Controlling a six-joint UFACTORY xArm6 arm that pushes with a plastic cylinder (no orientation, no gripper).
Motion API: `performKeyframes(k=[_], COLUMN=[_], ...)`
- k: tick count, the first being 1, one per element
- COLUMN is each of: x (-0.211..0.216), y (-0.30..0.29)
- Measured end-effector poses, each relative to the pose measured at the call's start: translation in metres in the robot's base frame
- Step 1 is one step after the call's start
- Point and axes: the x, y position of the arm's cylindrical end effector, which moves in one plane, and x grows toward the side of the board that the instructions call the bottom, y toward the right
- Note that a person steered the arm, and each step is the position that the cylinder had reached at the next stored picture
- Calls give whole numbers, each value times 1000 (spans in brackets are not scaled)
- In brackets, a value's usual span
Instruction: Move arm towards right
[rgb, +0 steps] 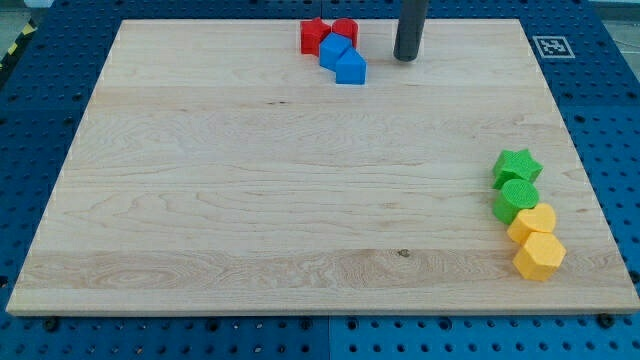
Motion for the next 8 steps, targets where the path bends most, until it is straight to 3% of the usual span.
performKeyframes(k=[6,8], x=[1,11], y=[19,86])
